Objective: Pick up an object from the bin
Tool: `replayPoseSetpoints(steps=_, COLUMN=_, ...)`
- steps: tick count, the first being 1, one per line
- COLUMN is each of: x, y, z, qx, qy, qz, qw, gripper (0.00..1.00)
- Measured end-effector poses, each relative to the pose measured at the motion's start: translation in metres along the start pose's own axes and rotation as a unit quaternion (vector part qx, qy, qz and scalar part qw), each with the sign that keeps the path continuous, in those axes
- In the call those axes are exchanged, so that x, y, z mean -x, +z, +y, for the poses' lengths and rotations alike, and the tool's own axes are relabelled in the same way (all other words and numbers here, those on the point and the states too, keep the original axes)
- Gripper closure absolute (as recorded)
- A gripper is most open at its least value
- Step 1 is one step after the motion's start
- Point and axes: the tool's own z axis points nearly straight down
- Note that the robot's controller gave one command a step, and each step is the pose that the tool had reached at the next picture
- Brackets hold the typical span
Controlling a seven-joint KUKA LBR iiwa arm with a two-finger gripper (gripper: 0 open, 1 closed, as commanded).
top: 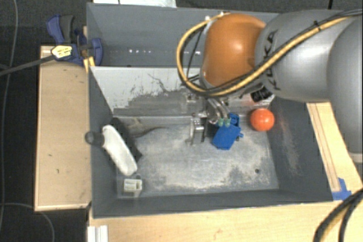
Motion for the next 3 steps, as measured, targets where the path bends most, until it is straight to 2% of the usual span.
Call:
replayPoseSetpoints(steps=1, x=-0.009, y=-0.008, z=-0.023, qx=0.000, qy=-0.032, qz=-0.0019, qw=0.9995, gripper=0.00)
replayPoseSetpoints(steps=2, x=-0.010, y=-0.010, z=-0.041, qx=0.001, qy=-0.031, qz=-0.0023, qw=0.9995, gripper=0.00)
replayPoseSetpoints(steps=3, x=-0.011, y=0.003, z=-0.063, qx=0.000, qy=-0.086, qz=-0.0018, qw=0.9963, gripper=0.00)
